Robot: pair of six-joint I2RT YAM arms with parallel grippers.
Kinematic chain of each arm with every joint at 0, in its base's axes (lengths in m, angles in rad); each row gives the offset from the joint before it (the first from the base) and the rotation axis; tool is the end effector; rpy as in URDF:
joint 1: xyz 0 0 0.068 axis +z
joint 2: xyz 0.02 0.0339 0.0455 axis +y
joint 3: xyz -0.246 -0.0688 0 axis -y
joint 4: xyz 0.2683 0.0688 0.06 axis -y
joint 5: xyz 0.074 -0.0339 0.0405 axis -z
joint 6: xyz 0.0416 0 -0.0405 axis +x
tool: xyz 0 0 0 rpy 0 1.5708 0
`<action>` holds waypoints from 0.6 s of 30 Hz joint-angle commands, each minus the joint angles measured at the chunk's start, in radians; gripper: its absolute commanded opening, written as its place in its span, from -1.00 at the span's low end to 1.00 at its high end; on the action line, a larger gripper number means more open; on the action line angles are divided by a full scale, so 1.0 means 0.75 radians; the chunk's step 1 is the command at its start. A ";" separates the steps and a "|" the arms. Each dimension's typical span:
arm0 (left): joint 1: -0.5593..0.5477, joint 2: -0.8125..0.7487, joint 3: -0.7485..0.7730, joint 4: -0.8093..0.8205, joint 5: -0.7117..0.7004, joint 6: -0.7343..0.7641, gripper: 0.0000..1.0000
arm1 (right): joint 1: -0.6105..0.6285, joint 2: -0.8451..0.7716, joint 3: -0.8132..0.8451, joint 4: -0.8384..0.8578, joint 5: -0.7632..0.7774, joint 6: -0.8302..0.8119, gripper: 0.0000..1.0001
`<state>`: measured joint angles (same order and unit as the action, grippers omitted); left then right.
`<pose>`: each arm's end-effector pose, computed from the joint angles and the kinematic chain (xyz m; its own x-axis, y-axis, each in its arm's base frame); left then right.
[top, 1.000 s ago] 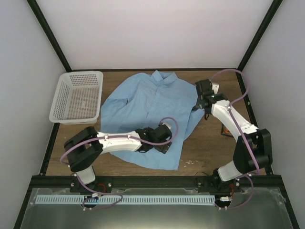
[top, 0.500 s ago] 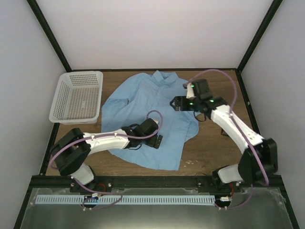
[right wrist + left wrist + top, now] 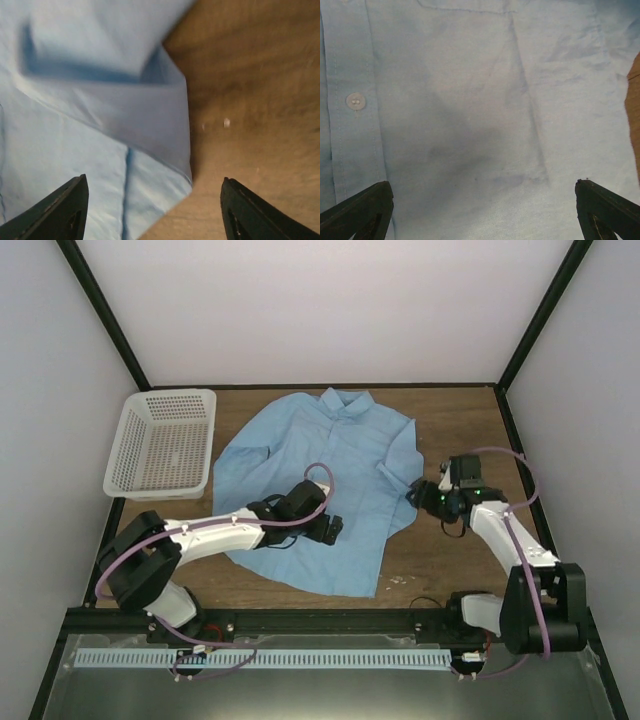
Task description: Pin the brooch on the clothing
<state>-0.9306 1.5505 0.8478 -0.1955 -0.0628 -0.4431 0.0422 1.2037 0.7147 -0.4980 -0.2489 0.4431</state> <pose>0.1995 -0.2635 0.1415 -0.7553 0.2977 -0.5839 0.5017 0.8359 -0.2228 0.2591 0.0212 0.1747 -0.8288 0.3809 -0.4098 0.1979 0.8847 0.4220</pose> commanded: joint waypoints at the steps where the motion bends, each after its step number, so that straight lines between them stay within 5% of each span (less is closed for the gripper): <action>1: 0.019 -0.056 -0.014 0.058 0.082 -0.009 1.00 | 0.007 0.036 -0.094 0.121 -0.142 0.035 0.25; 12: 0.024 -0.158 -0.031 0.044 0.099 -0.022 0.99 | 0.007 0.354 -0.082 0.297 -0.079 0.022 -0.26; 17: 0.026 -0.176 -0.038 0.040 0.088 -0.023 1.00 | 0.009 0.338 -0.079 0.270 0.053 0.049 -0.96; 18: 0.027 -0.179 -0.036 0.038 0.086 -0.023 0.99 | 0.012 0.299 -0.072 0.243 0.095 0.056 -0.98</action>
<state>-0.9169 1.4395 0.8318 -0.1722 0.0032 -0.4503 0.0471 1.4704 0.6415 -0.2909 -0.2890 0.4679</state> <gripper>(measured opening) 0.997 0.053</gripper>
